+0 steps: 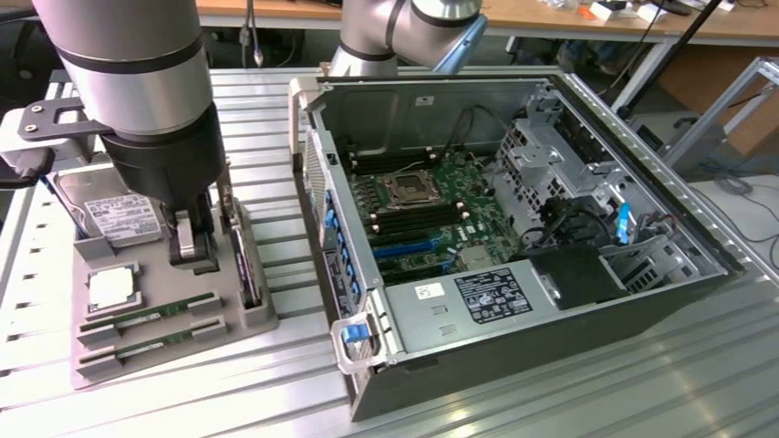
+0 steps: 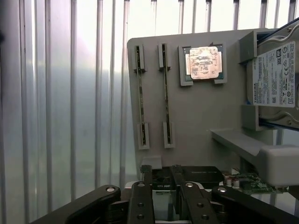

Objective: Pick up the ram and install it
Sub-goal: 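Pick up the ram and move it above insertion slot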

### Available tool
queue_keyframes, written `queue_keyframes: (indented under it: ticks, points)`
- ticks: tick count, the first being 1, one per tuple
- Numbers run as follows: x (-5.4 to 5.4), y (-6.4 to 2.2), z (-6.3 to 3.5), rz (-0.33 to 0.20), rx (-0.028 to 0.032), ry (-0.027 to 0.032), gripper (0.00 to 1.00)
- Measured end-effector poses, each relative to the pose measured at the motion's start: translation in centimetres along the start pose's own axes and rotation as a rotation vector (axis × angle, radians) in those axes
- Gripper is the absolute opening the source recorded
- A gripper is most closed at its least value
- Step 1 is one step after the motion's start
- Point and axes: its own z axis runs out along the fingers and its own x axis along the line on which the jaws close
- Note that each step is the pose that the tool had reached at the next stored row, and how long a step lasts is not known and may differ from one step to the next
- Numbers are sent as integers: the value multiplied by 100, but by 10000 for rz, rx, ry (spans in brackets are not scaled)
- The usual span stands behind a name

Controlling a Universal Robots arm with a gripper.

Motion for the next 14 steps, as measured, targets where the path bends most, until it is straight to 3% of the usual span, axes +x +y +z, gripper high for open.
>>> queue_keyframes:
  ticks: [14]
  points:
    - [-5, 2, 124, -2, -1, 0, 30]
